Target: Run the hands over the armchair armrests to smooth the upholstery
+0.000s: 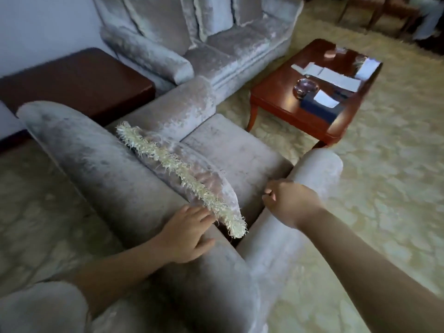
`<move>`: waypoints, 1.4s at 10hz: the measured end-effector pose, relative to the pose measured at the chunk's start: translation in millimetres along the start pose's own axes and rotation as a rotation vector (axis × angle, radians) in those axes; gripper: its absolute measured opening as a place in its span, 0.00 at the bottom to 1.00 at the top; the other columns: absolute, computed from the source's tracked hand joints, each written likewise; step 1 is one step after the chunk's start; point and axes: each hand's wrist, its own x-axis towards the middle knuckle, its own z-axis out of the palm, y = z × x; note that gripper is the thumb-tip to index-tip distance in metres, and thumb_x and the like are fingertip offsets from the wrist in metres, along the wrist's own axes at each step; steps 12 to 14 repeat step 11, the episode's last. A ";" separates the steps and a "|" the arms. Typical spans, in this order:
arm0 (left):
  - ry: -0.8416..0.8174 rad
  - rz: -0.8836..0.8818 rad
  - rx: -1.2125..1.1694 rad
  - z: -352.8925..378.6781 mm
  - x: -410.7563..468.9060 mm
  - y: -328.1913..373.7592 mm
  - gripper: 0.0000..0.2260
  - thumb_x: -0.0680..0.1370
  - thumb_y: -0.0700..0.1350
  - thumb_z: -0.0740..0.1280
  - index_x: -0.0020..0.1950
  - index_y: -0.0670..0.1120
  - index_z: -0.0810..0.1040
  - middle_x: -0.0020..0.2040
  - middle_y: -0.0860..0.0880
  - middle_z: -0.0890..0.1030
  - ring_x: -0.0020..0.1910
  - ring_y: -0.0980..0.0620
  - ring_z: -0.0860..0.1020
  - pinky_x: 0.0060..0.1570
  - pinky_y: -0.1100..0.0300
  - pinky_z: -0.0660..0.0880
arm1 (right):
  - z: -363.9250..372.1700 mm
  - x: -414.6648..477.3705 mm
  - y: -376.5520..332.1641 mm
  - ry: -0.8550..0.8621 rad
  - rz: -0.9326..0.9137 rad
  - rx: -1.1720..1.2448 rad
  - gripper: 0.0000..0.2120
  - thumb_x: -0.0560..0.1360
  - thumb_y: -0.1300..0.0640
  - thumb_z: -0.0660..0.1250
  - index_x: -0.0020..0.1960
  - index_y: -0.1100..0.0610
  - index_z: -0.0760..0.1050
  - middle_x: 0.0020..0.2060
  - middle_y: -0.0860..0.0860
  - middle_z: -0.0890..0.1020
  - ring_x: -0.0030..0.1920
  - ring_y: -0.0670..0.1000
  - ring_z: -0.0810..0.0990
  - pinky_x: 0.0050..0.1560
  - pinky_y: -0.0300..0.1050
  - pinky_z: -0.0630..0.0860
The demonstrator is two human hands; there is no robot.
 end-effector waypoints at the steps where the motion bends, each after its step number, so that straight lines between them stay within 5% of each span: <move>1: -0.055 -0.040 0.058 -2.8 4.3 1.1 0.20 0.71 0.56 0.60 0.53 0.45 0.80 0.49 0.47 0.81 0.47 0.47 0.79 0.52 0.54 0.68 | -1.3 11.5 31.5 0.003 -0.172 -0.077 0.12 0.77 0.49 0.55 0.52 0.53 0.73 0.52 0.50 0.78 0.53 0.55 0.77 0.41 0.43 0.68; 4: -0.309 -0.207 0.289 -25.0 14.3 29.8 0.17 0.70 0.58 0.63 0.48 0.47 0.79 0.47 0.47 0.80 0.44 0.46 0.78 0.47 0.54 0.75 | -38.3 80.7 116.5 -0.111 -0.429 -0.094 0.10 0.78 0.48 0.54 0.45 0.51 0.71 0.46 0.51 0.76 0.46 0.53 0.76 0.42 0.45 0.72; 5: -0.501 -0.388 0.323 -26.9 19.8 39.5 0.21 0.74 0.59 0.58 0.55 0.45 0.76 0.56 0.45 0.76 0.54 0.44 0.74 0.54 0.52 0.70 | -45.4 110.3 132.7 -0.094 -0.595 -0.191 0.10 0.79 0.49 0.54 0.47 0.52 0.72 0.41 0.49 0.72 0.40 0.50 0.72 0.38 0.42 0.66; 6: -0.524 -0.852 0.355 -20.8 38.9 64.7 0.22 0.78 0.55 0.54 0.67 0.44 0.69 0.68 0.44 0.67 0.66 0.43 0.64 0.64 0.51 0.61 | -58.3 131.8 146.8 -0.045 -0.779 -0.293 0.10 0.79 0.49 0.54 0.47 0.53 0.71 0.41 0.48 0.71 0.41 0.51 0.73 0.36 0.41 0.64; 7: -0.392 -1.373 0.165 -15.1 72.6 108.6 0.22 0.78 0.51 0.57 0.70 0.44 0.66 0.71 0.43 0.63 0.71 0.44 0.60 0.69 0.50 0.56 | -80.9 148.0 149.4 -0.032 -0.899 -0.332 0.10 0.78 0.48 0.55 0.42 0.51 0.68 0.37 0.48 0.73 0.37 0.51 0.72 0.29 0.42 0.60; 8: -0.229 -1.500 0.071 -24.2 95.6 146.4 0.17 0.77 0.54 0.58 0.61 0.47 0.74 0.63 0.45 0.73 0.63 0.46 0.71 0.64 0.50 0.61 | -111.3 163.7 129.2 -0.036 -0.981 -0.393 0.12 0.77 0.48 0.55 0.39 0.52 0.69 0.39 0.51 0.76 0.40 0.55 0.75 0.36 0.42 0.67; 10: 0.111 -1.698 0.160 -125.0 96.2 145.7 0.06 0.76 0.46 0.56 0.45 0.46 0.70 0.51 0.46 0.78 0.47 0.45 0.77 0.40 0.57 0.69 | -182.3 179.3 46.3 0.197 -1.180 -0.322 0.13 0.76 0.49 0.55 0.47 0.54 0.76 0.48 0.55 0.81 0.50 0.59 0.79 0.42 0.46 0.70; 11: 0.183 -1.753 0.249 -193.2 99.2 122.0 0.04 0.76 0.44 0.56 0.45 0.47 0.69 0.48 0.47 0.79 0.44 0.44 0.78 0.35 0.57 0.68 | -232.1 185.8 12.9 0.302 -1.222 -0.215 0.09 0.77 0.51 0.54 0.42 0.53 0.70 0.48 0.54 0.81 0.48 0.59 0.79 0.38 0.45 0.67; 14: 0.183 -1.753 0.249 -193.2 99.2 122.0 0.04 0.76 0.44 0.56 0.45 0.47 0.69 0.48 0.47 0.79 0.44 0.44 0.78 0.35 0.57 0.68 | -232.1 185.8 12.9 0.302 -1.222 -0.215 0.09 0.77 0.51 0.54 0.42 0.53 0.70 0.48 0.54 0.81 0.48 0.59 0.79 0.38 0.45 0.67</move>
